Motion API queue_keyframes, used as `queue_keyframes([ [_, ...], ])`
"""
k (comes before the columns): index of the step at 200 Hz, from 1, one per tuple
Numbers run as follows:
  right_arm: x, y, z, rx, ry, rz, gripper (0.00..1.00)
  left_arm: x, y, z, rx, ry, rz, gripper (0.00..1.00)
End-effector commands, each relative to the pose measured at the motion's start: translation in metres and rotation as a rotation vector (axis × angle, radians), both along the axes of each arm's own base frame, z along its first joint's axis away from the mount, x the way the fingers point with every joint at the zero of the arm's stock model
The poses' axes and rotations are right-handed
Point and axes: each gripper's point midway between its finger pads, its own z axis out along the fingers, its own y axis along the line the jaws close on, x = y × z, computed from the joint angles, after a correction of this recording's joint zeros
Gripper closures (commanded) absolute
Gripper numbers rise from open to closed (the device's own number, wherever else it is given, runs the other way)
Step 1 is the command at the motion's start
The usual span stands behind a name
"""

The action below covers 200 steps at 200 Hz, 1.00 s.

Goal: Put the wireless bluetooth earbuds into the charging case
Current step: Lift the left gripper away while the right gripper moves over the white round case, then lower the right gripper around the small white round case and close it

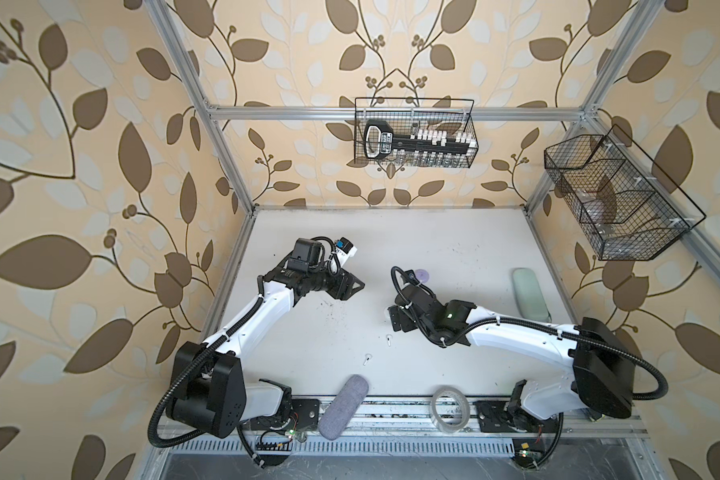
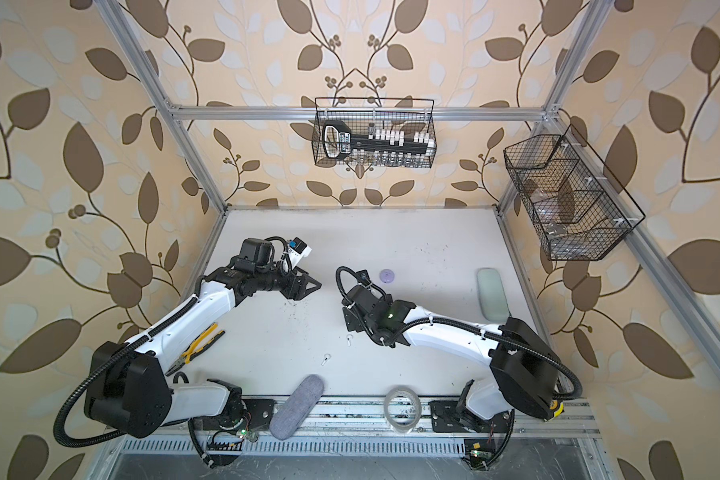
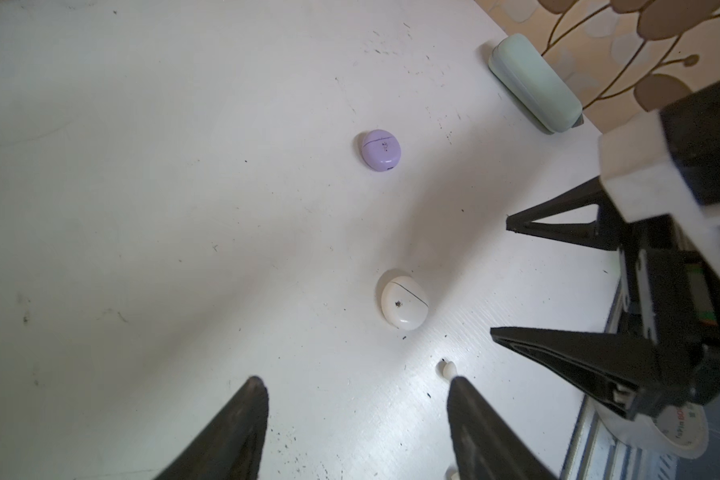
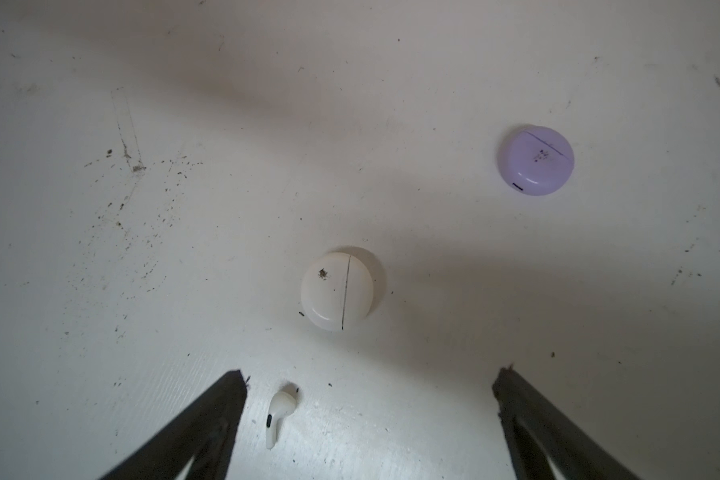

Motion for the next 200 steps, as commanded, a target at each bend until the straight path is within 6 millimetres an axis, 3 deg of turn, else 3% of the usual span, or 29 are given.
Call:
queue_keyframes([
  [1, 0.001, 0.012, -0.007, -0.005, 0.035, 0.011, 0.06, -0.001, 0.003, 0.011, -0.002, -0.066, -0.016, 0.33],
  [22, 0.002, 0.019, -0.018, -0.022, 0.054, 0.018, 0.08, 0.001, 0.002, 0.012, -0.008, -0.066, -0.014, 0.37],
  [107, 0.015, 0.032, -0.052, -0.036, 0.127, 0.015, 0.13, 0.000, 0.003, 0.013, -0.038, -0.052, -0.004, 0.38],
  [158, 0.022, 0.031, -0.060, -0.038, 0.140, 0.001, 0.15, 0.003, 0.005, 0.010, -0.049, -0.045, 0.004, 0.38],
  [200, 0.027, 0.035, -0.063, -0.042, 0.154, -0.013, 0.23, 0.005, 0.008, 0.008, -0.056, -0.042, 0.015, 0.37],
])
